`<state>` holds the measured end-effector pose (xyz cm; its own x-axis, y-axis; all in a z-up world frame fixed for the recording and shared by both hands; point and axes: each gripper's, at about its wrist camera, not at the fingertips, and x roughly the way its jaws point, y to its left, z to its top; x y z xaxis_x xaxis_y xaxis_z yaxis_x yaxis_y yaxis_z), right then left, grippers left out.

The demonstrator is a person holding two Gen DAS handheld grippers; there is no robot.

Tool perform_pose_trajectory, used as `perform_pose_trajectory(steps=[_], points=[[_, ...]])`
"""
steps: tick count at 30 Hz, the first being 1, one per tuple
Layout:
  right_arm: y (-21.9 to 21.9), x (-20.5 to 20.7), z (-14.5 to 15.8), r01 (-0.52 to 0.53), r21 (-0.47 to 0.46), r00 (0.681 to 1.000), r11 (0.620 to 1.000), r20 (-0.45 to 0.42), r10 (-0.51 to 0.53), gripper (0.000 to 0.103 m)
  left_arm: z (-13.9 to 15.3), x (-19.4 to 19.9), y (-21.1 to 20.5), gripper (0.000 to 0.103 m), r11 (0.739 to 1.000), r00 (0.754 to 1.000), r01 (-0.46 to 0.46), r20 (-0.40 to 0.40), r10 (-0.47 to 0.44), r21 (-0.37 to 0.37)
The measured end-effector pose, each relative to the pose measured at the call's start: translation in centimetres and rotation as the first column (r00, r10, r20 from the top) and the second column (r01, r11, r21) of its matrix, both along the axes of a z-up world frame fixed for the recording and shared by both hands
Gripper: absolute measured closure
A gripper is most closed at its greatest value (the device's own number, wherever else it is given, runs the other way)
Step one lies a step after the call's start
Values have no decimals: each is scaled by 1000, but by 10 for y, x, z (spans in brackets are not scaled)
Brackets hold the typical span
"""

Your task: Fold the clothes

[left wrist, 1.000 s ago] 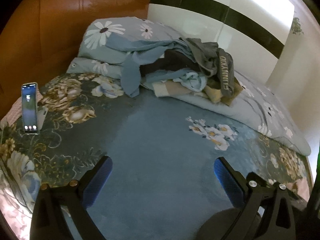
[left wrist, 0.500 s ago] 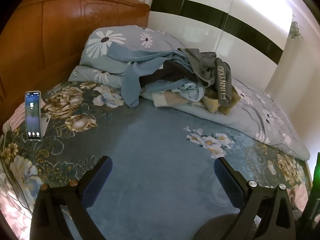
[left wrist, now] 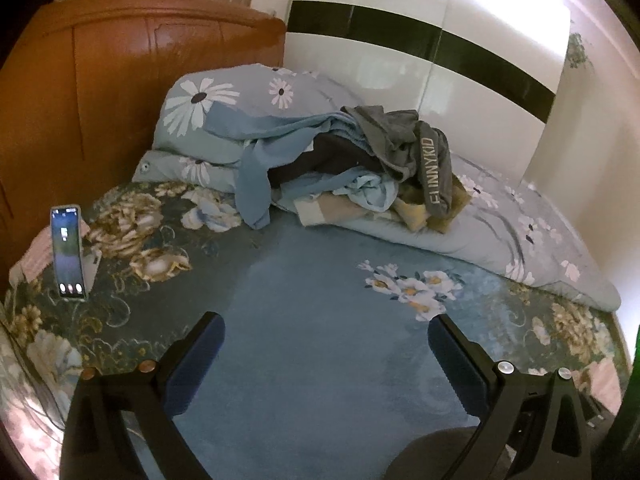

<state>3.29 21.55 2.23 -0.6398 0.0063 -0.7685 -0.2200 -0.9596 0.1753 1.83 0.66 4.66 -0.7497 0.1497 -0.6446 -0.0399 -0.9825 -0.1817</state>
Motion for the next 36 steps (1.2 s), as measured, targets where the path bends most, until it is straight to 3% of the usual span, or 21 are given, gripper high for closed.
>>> perform_pose_trajectory(steps=[10, 15, 26, 29, 32, 36], points=[[0, -1, 1, -36, -17, 999, 999, -6, 36, 4, 2, -5, -1, 0, 1000, 1000, 20, -24, -20, -18], [-6, -5, -1, -57, -16, 998, 998, -6, 57, 4, -2, -14, -2, 0, 999, 1000, 15, 4, -15, -42], [-17, -28, -21, -93, -1, 994, 996, 53, 93, 4, -34, -37, -21, 0, 1000, 999, 4, 36, -5, 25], [-9, -46, -22, -84, 11, 995, 996, 52, 83, 4, -46, -44, -29, 0, 999, 999, -14, 29, 12, 43], [6, -71, -10, -55, 54, 998, 997, -1, 56, 4, -58, -51, -38, 0, 997, 999, -33, 22, 32, 65], [19, -126, 9, -75, 128, 996, 989, -40, 81, 3, -76, -66, -48, 0, 989, 998, -65, 21, 63, 132]])
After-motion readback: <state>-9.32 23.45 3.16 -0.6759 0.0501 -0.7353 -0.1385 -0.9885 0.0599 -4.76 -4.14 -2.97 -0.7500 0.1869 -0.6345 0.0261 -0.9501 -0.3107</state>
